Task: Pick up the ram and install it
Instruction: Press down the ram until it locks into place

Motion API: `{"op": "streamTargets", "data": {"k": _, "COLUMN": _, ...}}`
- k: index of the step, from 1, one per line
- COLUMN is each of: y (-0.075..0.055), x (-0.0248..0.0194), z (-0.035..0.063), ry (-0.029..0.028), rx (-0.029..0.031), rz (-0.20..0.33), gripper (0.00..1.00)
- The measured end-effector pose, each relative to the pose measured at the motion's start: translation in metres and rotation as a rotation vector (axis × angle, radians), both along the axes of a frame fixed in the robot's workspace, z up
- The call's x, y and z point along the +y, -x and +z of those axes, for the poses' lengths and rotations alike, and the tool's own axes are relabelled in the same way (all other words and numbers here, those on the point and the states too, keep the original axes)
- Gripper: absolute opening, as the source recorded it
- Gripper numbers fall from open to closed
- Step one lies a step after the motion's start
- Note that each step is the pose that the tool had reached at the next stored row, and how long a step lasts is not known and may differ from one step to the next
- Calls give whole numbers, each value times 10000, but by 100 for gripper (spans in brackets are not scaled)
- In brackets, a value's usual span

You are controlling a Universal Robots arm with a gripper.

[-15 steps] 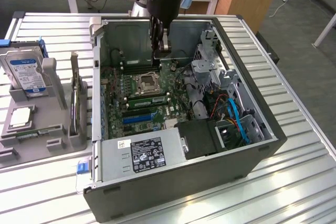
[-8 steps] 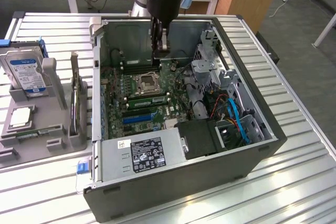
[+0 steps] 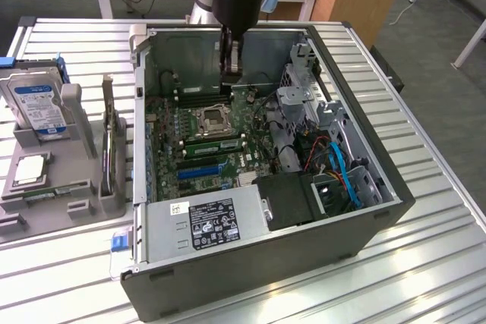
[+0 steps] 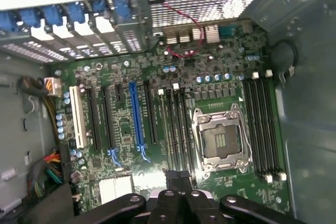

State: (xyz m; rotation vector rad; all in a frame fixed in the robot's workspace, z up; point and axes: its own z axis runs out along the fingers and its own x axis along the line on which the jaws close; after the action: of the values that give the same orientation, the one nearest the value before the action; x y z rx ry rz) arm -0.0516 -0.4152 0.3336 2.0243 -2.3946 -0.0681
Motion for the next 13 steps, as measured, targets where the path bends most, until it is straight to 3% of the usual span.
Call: {"op": "streamTargets", "data": {"k": 13, "y": 0, "x": 0, "z": 0, "ry": 0, "rx": 0, "rz": -2105, "gripper": 10}}
